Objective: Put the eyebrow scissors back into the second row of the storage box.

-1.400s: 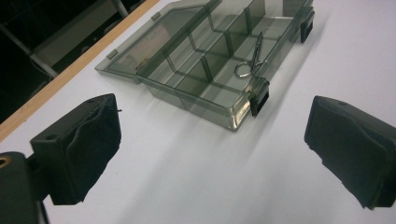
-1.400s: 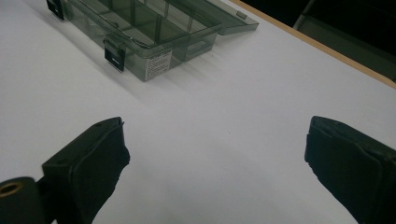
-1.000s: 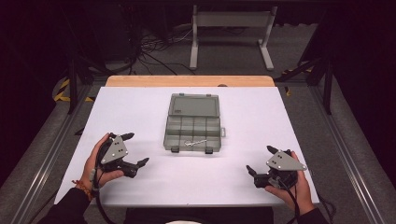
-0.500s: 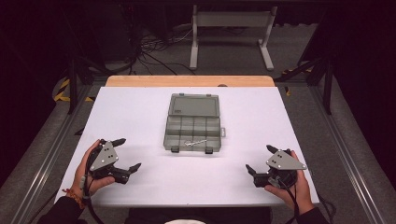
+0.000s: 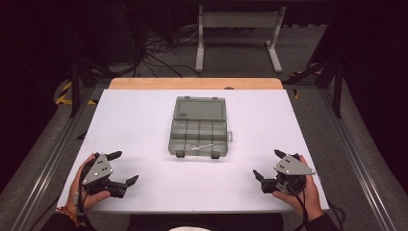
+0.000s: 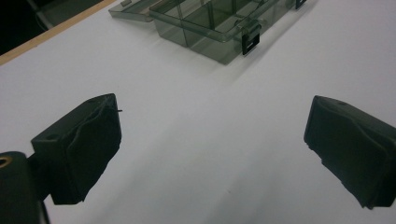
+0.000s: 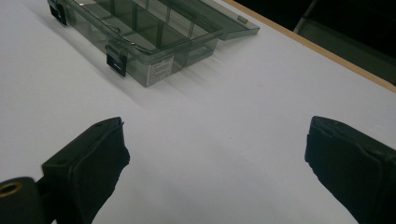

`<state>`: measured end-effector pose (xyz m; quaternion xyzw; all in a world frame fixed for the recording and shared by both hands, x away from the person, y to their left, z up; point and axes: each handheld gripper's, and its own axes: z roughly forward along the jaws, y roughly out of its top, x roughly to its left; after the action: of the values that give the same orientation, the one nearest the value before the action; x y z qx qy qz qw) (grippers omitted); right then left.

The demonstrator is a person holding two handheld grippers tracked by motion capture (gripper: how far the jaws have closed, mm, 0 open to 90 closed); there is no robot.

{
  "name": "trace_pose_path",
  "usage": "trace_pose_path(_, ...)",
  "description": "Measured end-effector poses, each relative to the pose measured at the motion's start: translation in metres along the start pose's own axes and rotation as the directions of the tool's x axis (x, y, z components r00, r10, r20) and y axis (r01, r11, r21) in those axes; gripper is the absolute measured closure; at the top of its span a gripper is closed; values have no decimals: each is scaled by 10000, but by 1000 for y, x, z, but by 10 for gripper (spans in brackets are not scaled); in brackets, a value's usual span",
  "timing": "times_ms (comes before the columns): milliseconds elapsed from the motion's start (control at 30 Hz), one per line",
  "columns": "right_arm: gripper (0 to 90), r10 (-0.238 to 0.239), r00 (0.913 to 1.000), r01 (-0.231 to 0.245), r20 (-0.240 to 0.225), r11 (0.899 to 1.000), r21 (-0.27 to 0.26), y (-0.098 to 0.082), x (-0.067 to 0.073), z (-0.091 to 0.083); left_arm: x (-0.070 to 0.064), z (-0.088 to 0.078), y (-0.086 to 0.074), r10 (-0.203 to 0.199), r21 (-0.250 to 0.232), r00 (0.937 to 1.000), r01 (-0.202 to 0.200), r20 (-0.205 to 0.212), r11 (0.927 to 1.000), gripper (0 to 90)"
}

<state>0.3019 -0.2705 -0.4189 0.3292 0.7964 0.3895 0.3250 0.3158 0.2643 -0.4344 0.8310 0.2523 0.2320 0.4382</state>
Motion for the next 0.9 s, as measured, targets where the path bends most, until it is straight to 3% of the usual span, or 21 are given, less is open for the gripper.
trace_pose_path(233, 62, -203, 9998, 203, -94, 9998, -2, 2, 0, 4, -1, -5, -1, -405, -317, 9992, 405, -15, 9987, 48)
trace_pose_path(667, 62, -334, 9993, 333, -181, 9994, -90, 6, 4, 6, -4, -17, 1, -484, -1008, 9987, 466, -153, 9938, 48)
trace_pose_path(900, 62, -343, 9991, 341, -254, 9994, -76, 7, 5, 8, -3, -17, 2, -451, -975, 9989, 435, -146, 9943, 49)
